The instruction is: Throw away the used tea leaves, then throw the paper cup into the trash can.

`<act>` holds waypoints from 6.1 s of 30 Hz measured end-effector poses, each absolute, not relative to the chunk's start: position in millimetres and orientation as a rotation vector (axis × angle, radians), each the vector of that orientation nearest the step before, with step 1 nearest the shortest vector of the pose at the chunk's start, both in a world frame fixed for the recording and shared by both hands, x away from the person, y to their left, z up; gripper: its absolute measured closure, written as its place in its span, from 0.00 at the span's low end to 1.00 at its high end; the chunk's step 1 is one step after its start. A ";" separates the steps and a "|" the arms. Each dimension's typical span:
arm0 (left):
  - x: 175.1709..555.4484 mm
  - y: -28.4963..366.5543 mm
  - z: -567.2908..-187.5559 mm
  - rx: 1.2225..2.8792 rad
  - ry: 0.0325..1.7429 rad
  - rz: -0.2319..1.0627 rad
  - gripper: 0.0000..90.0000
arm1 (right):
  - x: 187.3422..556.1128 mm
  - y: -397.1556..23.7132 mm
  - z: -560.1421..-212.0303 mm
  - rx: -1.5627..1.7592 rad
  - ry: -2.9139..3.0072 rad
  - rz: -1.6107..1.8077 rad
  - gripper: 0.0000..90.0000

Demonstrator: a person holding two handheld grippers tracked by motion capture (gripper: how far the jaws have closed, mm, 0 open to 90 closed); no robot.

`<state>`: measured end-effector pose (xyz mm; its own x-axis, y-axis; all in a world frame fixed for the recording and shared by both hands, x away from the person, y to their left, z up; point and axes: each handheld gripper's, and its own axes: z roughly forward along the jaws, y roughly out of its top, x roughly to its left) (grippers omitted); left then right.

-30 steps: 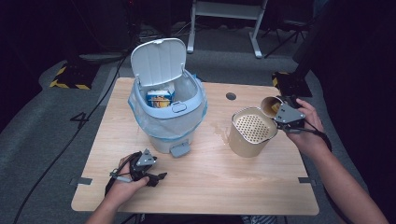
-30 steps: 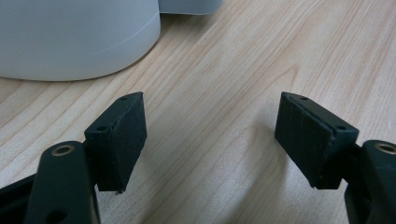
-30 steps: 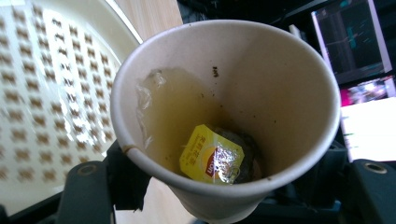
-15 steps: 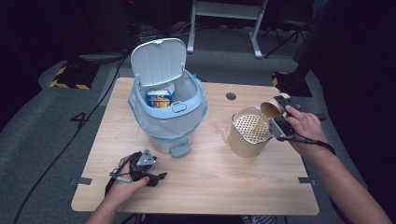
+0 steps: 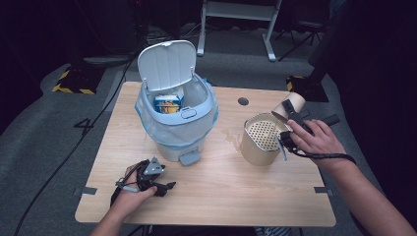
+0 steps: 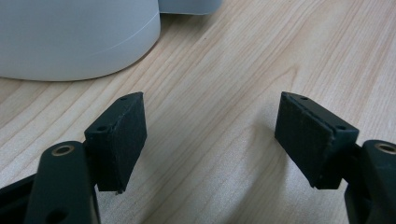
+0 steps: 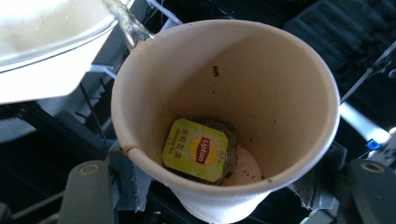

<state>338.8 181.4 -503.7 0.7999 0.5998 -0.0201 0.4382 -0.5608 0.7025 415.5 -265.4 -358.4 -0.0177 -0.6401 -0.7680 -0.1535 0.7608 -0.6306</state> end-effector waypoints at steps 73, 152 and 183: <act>340.3 186.3 -503.8 2.268 0.722 0.272 0.28 | 451.4 -355.2 -307.8 0.627 2.167 1.204 0.36; 342.9 185.0 -503.6 2.275 0.706 0.272 0.28 | 502.7 -89.4 -244.9 0.319 2.441 1.636 0.34; 342.4 185.3 -503.7 2.273 0.703 0.267 0.29 | 492.5 -101.3 -235.1 0.289 2.431 1.544 0.19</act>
